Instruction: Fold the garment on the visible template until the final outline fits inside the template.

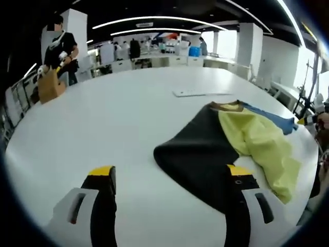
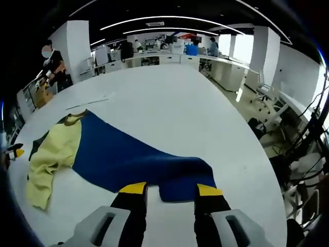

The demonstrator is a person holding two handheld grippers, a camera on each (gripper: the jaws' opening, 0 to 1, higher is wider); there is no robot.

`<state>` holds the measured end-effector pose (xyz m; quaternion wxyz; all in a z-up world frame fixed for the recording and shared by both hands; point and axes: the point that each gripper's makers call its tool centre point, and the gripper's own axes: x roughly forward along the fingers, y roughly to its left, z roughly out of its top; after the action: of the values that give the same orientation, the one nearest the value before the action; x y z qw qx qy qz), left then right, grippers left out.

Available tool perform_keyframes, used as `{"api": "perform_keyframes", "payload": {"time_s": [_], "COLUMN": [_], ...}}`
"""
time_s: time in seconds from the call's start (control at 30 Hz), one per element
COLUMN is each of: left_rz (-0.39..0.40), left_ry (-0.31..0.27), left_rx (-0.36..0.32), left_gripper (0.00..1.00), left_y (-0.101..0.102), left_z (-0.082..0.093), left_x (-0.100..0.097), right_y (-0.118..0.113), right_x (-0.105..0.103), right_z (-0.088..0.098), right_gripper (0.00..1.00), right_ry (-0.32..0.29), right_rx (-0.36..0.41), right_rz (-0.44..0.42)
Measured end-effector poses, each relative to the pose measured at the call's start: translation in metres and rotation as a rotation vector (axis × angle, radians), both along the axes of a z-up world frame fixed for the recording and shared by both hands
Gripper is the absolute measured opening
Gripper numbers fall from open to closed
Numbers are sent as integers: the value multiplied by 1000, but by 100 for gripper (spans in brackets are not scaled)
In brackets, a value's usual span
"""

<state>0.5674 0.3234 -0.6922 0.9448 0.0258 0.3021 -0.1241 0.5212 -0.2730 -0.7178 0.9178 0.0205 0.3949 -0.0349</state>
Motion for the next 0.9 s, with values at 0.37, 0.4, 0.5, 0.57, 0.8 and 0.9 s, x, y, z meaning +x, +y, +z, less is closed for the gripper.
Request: {"api": "perform_keyframes", "payload": {"time_s": [0.37, 0.4, 0.5, 0.57, 0.8, 0.9], "left_rz": [-33, -40, -52, -62, -77, -79], "left_ry": [-16, -19, -23, -24, -25, -24], "left_rx": [-7, -6, -9, -2, -9, -7], "left_gripper": [87, 87, 87, 87, 86, 85], "left_y": [-10, -11, -14, -15, -19, -18], "left_z": [11, 12, 14, 15, 17, 17], "left_x": [-23, -26, -30, -33, -39, -41], "right_y": [-9, -12, -14, -14, -14, -16], "right_x": [-4, -6, -5, -4, -2, -2], "right_z": [-6, -8, -12, -15, -27, -28], "right_gripper": [27, 25, 25, 28, 29, 27], "right_ry": [-19, -8, -3, 1, 31, 26], "right_rx": [-10, -15, -20, -29, -51, -48], "right_rz": [-91, -124, -171, -184, -230, -251]}}
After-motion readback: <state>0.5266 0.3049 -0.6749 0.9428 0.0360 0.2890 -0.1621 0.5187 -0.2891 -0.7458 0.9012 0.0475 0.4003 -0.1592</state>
